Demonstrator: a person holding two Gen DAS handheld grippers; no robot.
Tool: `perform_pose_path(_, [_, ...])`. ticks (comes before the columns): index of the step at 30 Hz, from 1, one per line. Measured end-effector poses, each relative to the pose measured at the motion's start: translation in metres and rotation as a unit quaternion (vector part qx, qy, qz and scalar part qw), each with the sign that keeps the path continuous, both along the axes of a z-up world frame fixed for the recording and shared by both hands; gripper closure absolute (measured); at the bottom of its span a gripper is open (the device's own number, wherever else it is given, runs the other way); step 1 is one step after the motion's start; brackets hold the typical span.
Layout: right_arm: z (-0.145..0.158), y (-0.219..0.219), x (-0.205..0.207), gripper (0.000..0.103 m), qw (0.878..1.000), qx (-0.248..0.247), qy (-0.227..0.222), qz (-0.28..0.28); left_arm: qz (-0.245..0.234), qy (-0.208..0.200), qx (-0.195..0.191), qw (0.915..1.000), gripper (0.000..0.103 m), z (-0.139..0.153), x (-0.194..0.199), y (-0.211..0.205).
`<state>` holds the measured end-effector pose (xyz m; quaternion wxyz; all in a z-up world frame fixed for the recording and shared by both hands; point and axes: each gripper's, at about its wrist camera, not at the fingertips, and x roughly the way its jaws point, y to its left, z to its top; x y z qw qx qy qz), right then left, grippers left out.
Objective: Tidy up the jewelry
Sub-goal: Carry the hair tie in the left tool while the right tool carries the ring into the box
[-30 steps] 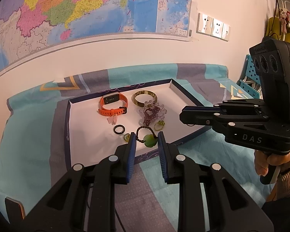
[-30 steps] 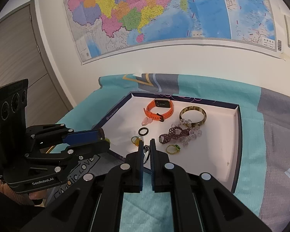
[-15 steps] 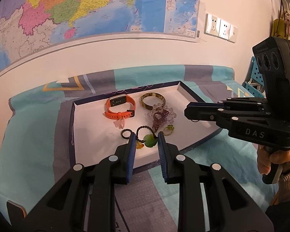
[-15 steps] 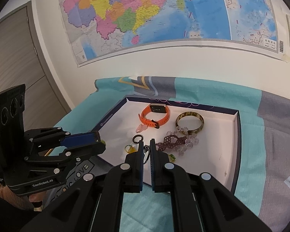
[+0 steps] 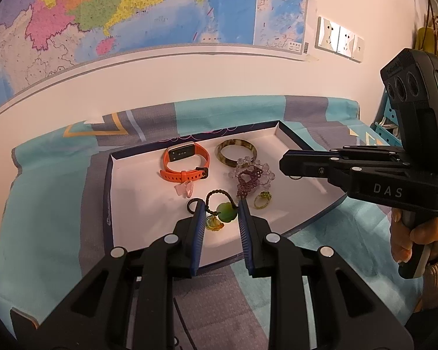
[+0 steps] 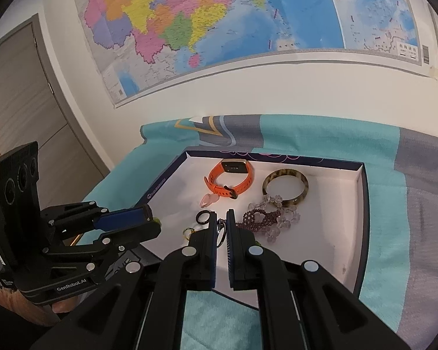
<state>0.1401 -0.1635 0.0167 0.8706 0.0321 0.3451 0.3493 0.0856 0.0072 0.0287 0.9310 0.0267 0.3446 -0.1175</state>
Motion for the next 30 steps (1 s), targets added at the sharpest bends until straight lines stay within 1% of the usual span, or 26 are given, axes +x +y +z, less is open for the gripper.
perform_pose_path(13, [-0.002,0.002,0.005,0.098,1.0,-0.003,0.006,-0.001,0.007,0.006,0.005,0.9999,0.08,-0.006,0.011,0.0])
perform_pose_path(30, [-0.009,0.013,0.017,0.098,1.0,-0.022,0.009,-0.004,0.022,0.019,0.011,0.9995,0.08,-0.015,0.029,0.003])
